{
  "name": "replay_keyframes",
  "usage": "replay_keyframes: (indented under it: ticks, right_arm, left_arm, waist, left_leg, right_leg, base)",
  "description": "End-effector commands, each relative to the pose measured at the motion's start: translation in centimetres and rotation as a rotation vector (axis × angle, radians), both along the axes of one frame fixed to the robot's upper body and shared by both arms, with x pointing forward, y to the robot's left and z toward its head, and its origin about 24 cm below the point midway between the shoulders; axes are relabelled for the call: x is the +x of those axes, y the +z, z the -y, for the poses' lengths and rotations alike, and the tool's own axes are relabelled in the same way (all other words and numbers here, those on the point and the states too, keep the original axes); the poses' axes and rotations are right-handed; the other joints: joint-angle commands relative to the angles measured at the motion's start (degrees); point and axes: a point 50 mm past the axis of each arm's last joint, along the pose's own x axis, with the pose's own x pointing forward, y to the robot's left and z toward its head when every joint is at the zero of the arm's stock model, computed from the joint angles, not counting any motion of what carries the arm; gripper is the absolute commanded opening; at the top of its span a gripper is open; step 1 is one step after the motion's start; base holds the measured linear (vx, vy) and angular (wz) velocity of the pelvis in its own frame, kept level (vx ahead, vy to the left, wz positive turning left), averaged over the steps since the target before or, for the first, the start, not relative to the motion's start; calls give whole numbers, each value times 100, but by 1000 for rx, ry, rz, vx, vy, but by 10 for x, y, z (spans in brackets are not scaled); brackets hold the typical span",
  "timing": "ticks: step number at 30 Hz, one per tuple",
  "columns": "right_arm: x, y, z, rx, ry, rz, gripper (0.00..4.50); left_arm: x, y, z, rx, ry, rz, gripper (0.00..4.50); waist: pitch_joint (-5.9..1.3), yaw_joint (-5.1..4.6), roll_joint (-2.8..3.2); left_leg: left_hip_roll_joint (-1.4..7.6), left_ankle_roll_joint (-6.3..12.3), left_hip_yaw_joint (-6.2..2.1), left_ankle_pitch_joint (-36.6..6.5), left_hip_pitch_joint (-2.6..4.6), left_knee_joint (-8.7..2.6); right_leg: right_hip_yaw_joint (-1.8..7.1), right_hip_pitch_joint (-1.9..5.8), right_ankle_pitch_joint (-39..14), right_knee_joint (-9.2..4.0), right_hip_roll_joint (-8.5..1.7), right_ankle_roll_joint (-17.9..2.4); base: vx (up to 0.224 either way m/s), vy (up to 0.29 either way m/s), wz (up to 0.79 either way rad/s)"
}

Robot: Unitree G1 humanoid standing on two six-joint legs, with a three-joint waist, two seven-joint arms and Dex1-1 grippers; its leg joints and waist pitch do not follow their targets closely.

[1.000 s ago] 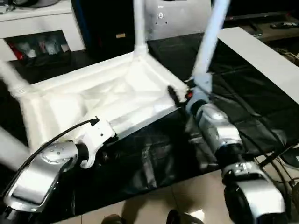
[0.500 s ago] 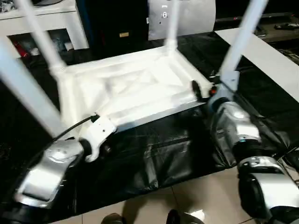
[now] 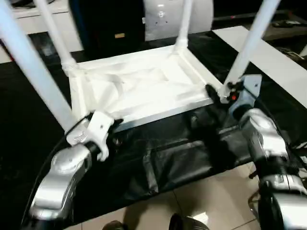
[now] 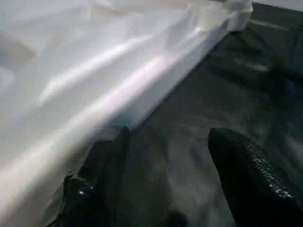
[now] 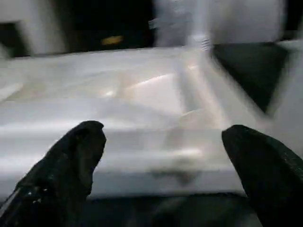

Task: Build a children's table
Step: Rotate table base

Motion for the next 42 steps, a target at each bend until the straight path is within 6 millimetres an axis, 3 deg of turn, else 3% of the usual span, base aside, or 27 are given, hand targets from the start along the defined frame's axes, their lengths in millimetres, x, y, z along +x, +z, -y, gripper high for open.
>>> replay_keyframes:
  ticks: [1, 5, 6, 7, 9, 15, 22, 26, 30, 32, 34, 37, 42]
  right_arm:
    - [-4, 6, -10, 0, 69, 12, 450]
    - [-20, 1, -22, 15, 158, -15, 450]
    - [-27, -1, -25, 10, 178, -27, 450]
    - [-31, -3, -27, 4, 190, -38, 450]
    - [-36, -6, -28, -12, 208, -53, 450]
    - [-42, -11, -31, -52, 249, -89, 450]
    - [-45, -16, -32, -93, 259, -133, 450]
    - [-46, -21, -32, -115, 257, -162, 450]
    - [-44, -29, -32, -159, 211, -194, 450]
    - [-42, -31, -32, -166, 184, -206, 450]
    - [-35, -38, -36, -176, 82, -226, 450]
    - [-32, -41, -38, -173, 53, -238, 450]
    - [-22, -51, -46, -170, 40, -272, 450]
  left_arm:
    - [-1, 8, -5, -27, 9, 47, 329]
    - [-11, 5, -18, -94, 51, 95, 365]
    - [-17, 3, -26, -109, 63, 92, 367]
    - [-22, 1, -34, -116, 71, 83, 374]
    - [-28, -2, -46, -118, 89, 69, 388]
    - [-41, 1, -76, -132, 125, 67, 444]
    - [-51, 5, -103, -106, 137, 33, 444]
    - [-45, 14, -119, -81, 161, 62, 444]
    - [-28, 21, -114, -86, 173, 115, 444]
    - [-22, 23, -110, -92, 178, 132, 444]
    - [2, 21, -90, -120, 190, 172, 444]
    - [10, 20, -79, -148, 156, 183, 444]
    - [29, 19, -48, -210, 52, 161, 444]
  waist:
    - [-365, 8, -57]
    - [-305, -17, -48]
    - [-312, -11, -32]
    - [-302, -25, -68]
    - [-311, -31, -44]
    - [-296, -34, -60]
    - [-282, -26, -66]
    - [-286, -20, -52]
    - [-319, 12, -35]
    - [-332, 36, -28]
    - [-356, 36, -44]
    - [-390, 46, -61]
    - [-438, 63, -89]
  left_leg:
    - [43, 614, 8, -1092, -1, -341]
    - [95, 544, -29, -1393, 31, -389]
    - [89, 523, -35, -1439, 52, -387]
    - [85, 489, -42, -1504, 54, -405]
    - [93, 449, -55, -1585, 77, -414]
    - [140, 447, -78, -1621, 69, -466]
    - [134, 397, -74, -1637, 89, -472]
    - [149, 402, -87, -1631, 100, -487]
    - [184, 343, -84, -1550, 133, -494]
    - [198, 321, -88, -1434, 109, -499]
    - [188, 273, -80, -1357, 100, -488]
    - [171, 266, -69, -1130, 50, -459]
    - [186, 310, -55, -950, 67, -435]
  right_leg:
    - [309, 368, -3094, -611, -305, 276]
    - [266, 366, -3249, -682, -307, 366]
    - [260, 377, -3288, -698, -317, 391]
    - [268, 377, -3329, -716, -327, 434]
    - [273, 372, -3353, -727, -332, 446]
    - [339, 393, -3115, -663, -370, 259]
    - [353, 389, -3186, -673, -371, 272]
    - [361, 394, -3071, -645, -365, 216]
    - [411, 383, -2799, -585, -378, 31]
    - [430, 408, -2600, -546, -395, -97]
    - [436, 419, -2549, -535, -398, -121]
    - [447, 456, -2482, -506, -429, -134]
    - [453, 452, -2343, -465, -447, -236]
  base:
    - [0, 0, 0]
    - [0, 0, 0]
    - [0, 0, 0]
    - [0, 0, 0]
    - [0, 0, 0]
    - [0, 0, 0]
    - [0, 0, 0]
    - [0, 0, 0]
    - [0, 0, 0]
    - [0, 0, 0]
    - [0, 0, 0]
    - [0, 0, 0]
    - [0, 0, 0]
